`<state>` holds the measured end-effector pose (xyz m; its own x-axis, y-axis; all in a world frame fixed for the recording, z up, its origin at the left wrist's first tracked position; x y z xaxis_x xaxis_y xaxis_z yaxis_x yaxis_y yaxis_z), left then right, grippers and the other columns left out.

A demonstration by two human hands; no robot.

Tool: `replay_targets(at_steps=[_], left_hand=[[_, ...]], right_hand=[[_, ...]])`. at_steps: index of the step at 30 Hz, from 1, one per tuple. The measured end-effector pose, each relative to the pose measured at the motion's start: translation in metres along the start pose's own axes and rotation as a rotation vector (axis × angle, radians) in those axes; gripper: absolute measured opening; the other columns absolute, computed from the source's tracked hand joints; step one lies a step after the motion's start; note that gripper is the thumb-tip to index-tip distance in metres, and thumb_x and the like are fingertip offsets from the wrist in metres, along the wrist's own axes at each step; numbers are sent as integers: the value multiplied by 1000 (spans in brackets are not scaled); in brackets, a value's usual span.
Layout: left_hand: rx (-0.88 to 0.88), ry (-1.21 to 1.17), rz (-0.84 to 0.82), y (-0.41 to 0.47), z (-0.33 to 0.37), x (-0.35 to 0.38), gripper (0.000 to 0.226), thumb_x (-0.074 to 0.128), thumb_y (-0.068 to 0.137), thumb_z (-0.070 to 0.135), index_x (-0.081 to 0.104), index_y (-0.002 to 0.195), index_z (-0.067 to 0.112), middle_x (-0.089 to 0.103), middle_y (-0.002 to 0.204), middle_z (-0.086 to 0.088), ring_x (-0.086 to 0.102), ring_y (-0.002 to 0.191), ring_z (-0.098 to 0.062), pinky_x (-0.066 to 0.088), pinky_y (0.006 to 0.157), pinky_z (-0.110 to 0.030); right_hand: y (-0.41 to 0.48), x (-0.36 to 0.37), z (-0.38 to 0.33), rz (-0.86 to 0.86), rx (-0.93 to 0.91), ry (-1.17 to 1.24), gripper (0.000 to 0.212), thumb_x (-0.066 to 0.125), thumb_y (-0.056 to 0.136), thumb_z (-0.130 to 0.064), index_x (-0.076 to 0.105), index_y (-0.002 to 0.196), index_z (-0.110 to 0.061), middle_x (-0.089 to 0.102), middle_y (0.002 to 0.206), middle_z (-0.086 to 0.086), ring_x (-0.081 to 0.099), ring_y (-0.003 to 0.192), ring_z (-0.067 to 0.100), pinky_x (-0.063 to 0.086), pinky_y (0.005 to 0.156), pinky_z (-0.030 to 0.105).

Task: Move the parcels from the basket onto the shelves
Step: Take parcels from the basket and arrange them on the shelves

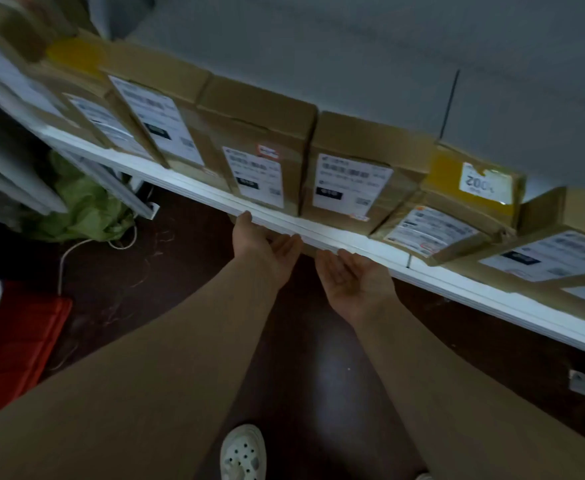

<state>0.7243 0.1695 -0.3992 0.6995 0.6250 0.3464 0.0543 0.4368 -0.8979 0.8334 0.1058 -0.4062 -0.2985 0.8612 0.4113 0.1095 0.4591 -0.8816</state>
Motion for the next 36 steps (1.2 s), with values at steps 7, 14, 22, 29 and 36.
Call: replay_targets(at_steps=[7, 14, 22, 29, 36], left_hand=[[84, 27, 16, -10, 84, -28, 56, 50, 95, 42, 38, 143, 16, 48, 127, -24, 53, 115, -37, 47, 95, -46], [95, -45, 1, -8, 119, -23, 61, 49, 95, 45, 28, 148, 24, 38, 142, -26, 49, 121, -42, 47, 87, -48], [52, -116, -27, 5, 140, -10, 72, 54, 91, 52, 23, 150, 26, 26, 150, -24, 35, 134, -41, 44, 97, -54], [16, -49, -24, 30, 139, -7, 73, 55, 88, 58, 26, 148, 28, 23, 152, -20, 30, 137, -41, 47, 90, -58], [-38, 136, -118, 44, 128, 2, 67, 57, 86, 56, 35, 143, 28, 38, 139, -18, 40, 128, -43, 55, 69, -52]], right_hand=[[-3, 61, 54, -54, 61, 119, 40, 38, 104, -18, 45, 130, 11, 53, 127, 28, 54, 119, 38, 45, 100, 44], [3, 91, 62, -63, 102, 262, 55, 35, 103, -34, 36, 139, 9, 44, 138, 30, 46, 127, 43, 40, 104, 49], [13, 106, 64, -13, 95, 422, 60, 32, 103, -38, 26, 146, 3, 35, 146, 29, 37, 134, 43, 35, 109, 53], [35, 104, 76, -42, 146, 517, 42, 18, 104, -43, 48, 134, -42, 56, 132, -10, 54, 123, 11, 25, 114, 50], [35, 95, 57, 99, -15, 550, 44, 35, 103, -31, 43, 135, -2, 51, 107, 34, 46, 124, 48, 41, 96, 60]])
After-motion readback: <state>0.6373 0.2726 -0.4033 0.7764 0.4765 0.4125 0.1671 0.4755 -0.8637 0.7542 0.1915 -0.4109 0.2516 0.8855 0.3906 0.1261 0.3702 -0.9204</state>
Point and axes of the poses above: each hand's wrist, its own y-axis towards the middle knuckle, its own x-axis out of the palm, z = x × y, the point moved 5 cm from there along y, towards the middle knuckle
